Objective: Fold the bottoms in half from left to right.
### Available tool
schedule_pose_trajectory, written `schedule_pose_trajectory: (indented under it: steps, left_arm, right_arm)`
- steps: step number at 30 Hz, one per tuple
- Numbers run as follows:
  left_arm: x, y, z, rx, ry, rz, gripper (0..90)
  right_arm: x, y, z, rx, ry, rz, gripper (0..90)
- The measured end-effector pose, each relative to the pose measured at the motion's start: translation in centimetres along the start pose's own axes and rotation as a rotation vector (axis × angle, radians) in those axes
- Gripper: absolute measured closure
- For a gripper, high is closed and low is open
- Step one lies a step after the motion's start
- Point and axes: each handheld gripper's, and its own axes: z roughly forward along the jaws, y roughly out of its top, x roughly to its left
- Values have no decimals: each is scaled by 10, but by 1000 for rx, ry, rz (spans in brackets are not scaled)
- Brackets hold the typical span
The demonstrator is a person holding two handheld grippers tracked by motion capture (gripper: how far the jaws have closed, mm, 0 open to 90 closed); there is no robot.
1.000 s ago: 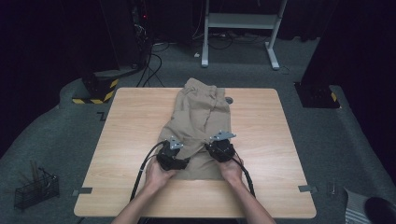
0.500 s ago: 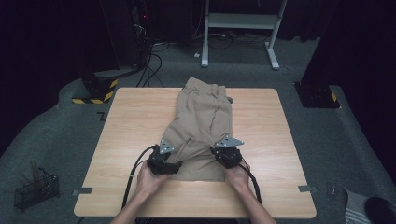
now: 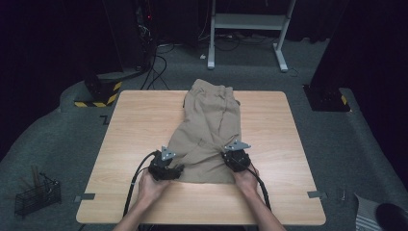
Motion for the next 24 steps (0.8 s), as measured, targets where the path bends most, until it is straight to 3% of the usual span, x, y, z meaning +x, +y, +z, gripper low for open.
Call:
schedule_pose_trajectory:
  steps: [2, 4, 7, 10, 13, 15, 18, 24]
  left_arm:
    - [5, 3, 3, 6, 16, -12, 318]
    - [6, 3, 1, 19, 31, 3, 314]
    - [7, -5, -7, 16, 34, 0, 311]
    - [10, -15, -14, 3, 29, -39, 317]
    - [12, -19, -16, -4, 24, -55, 316]
    - [11, -20, -17, 0, 22, -50, 316]
    - [9, -20, -19, 5, 10, -44, 308]
    - [11, -18, -29, -28, -45, -75, 280]
  right_arm:
    - [-2, 6, 6, 4, -7, 9, 866]
    - [-4, 10, 8, 10, -8, 6, 865]
    - [-6, 10, -7, -46, 1, 18, 864]
    - [-7, 4, -25, -87, 3, 12, 862]
    - [-9, -10, -27, -55, -3, -14, 853]
    - [-13, -18, -24, -31, 1, 0, 834]
    - [-15, -22, -25, -27, 3, 31, 753]
    - [-9, -5, -39, -77, 24, 6, 594]
